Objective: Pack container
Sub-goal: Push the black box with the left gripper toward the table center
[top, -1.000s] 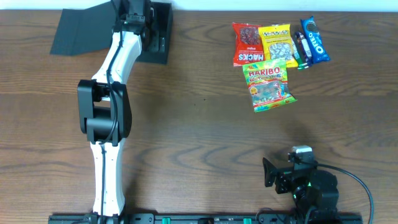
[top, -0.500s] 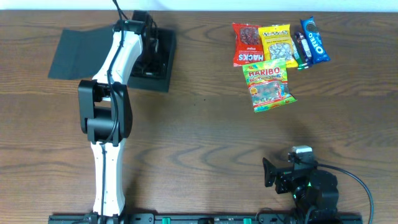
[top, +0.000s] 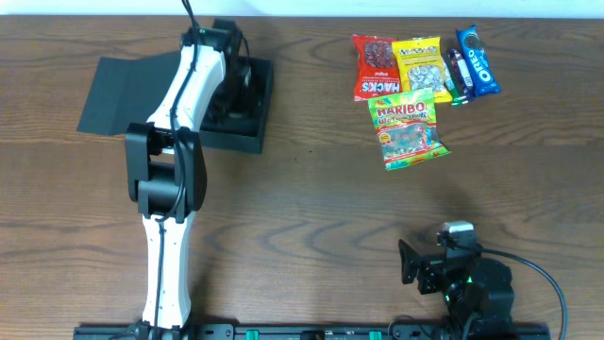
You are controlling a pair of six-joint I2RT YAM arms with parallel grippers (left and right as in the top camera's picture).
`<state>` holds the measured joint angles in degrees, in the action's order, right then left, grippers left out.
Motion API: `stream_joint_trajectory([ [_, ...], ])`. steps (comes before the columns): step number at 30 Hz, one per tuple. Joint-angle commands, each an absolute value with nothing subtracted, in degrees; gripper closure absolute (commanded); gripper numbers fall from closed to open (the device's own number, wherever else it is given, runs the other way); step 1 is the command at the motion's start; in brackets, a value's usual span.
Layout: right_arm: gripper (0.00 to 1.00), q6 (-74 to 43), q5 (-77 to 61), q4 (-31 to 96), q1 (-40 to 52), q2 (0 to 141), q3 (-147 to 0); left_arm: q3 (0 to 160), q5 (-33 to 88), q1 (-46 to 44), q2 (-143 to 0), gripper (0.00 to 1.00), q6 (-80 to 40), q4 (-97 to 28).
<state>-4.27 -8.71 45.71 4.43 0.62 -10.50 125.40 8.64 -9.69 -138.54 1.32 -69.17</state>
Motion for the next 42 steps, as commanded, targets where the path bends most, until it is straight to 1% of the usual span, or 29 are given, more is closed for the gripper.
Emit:
stream_joint_trajectory([
  [1, 0.01, -4.43, -8.36, 45.84, 4.95, 0.32, -10.11, 133.71, 8.29, -9.23, -136.38, 0.05, 1.08, -67.00],
  [4, 0.01, -4.43, -8.36, 45.84, 4.95, 0.32, -10.11, 137.51, 8.40, -10.61, -136.33, 0.05, 1.17, -66.32],
  [8, 0.01, -4.43, -8.36, 45.84, 4.95, 0.32, -10.11, 136.94, 8.34, -13.82, -136.75, 0.05, 3.14, -67.53],
  [13, 0.01, -4.43, -8.36, 45.84, 4.95, 0.32, -10.11, 133.01, 2.94, -18.11, -137.62, 0.05, 2.17, -65.39],
  [19, 0.01, -4.43, -8.36, 45.84, 4.95, 0.32, -10.11, 126.69, 2.35, -18.31, -137.62, 0.05, 0.86, -63.55],
  [21, 0.01, -4.43, -8.36, 45.84, 4.95, 0.32, -10.11, 124.92, 2.35, -18.31, -137.62, 0.01, 0.91, -63.13],
  [22, 0.01, -4.43, -8.36, 45.84, 4.95, 0.32, -10.11, 124.29, 2.35, -18.33, -137.62, 0.09, 0.93, -63.02],
  [23, 0.01, -4.43, -8.36, 45.84, 4.95, 0.32, -10.11, 123.96, 2.37, -18.46, -137.62, 0.21, 0.99, -63.11],
  [24, 0.01, -4.43, -8.36, 45.84, 4.95, 0.32, -10.11, 123.90, 2.52, -18.63, -137.62, 0.38, 1.26, -63.37],
  [25, 0.01, -4.43, -8.36, 45.84, 4.95, 0.32, -10.11, 123.90, 2.50, -18.83, -137.62, 0.59, 1.30, -63.48],
  [27, 0.01, -4.43, -8.36, 45.84, 4.95, 0.32, -10.11, 123.90, 2.50, -19.16, -137.62, 0.73, 1.28, -63.68],
  [30, 0.01, -4.43, -8.36, 45.84, 4.95, 0.32, -10.11, 123.90, 2.52, -19.53, -137.62, 0.88, 1.28, -63.79],
  [31, 0.01, -4.43, -8.36, 45.84, 4.95, 0.32, -10.11, 123.90, 2.57, -19.57, -137.62, 0.92, 1.28, -63.79],
  [32, 0.01, -4.43, -8.36, 45.84, 4.95, 0.32, -10.11, 123.90, 2.57, -19.57, -137.62, 0.94, 1.28, -63.83],
  [35, 0.01, -4.43, -8.36, 45.84, 4.95, 0.32, -10.11, 123.90, 2.68, -19.53, -137.62, 0.94, 1.21, -64.01],
  [39, 0.01, -4.43, -8.36, 45.84, 4.95, 0.32, -10.11, 123.90, 6.52, -19.55, -137.62, 0.94, 1.80, -65.87],
  [42, 0.01, -4.43, -8.36, 45.84, 4.95, 0.32, -10.11, 123.90, 7.94, -19.57, -137.62, 0.94, 8.88, -67.42],
])
